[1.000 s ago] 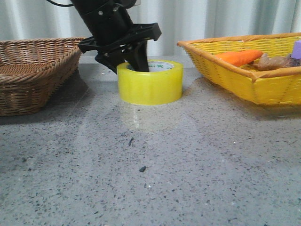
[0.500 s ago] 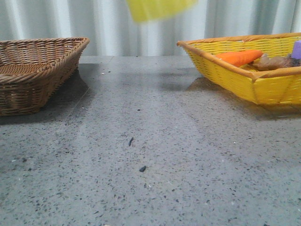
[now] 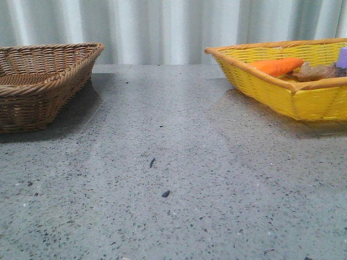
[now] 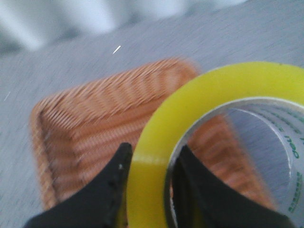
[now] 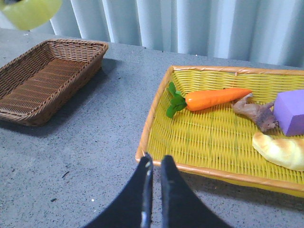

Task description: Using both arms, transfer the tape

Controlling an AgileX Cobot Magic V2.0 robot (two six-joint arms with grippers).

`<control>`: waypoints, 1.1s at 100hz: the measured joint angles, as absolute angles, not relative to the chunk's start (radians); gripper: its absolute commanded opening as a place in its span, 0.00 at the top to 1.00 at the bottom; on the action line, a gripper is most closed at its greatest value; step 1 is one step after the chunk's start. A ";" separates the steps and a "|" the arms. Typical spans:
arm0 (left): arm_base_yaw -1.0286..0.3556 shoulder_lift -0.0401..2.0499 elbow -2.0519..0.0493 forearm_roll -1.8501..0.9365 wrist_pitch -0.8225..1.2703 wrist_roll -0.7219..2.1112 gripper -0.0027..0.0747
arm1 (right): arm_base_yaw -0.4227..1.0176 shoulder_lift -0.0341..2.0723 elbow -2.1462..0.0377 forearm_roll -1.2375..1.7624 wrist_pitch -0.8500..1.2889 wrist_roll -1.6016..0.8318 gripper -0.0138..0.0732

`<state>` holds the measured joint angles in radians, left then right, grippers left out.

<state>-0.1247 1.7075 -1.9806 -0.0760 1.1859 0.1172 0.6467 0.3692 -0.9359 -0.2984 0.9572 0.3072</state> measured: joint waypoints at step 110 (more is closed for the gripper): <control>-0.328 0.868 -0.861 -0.398 0.448 0.246 0.54 | 0.647 0.139 -0.653 -0.241 0.689 0.308 0.89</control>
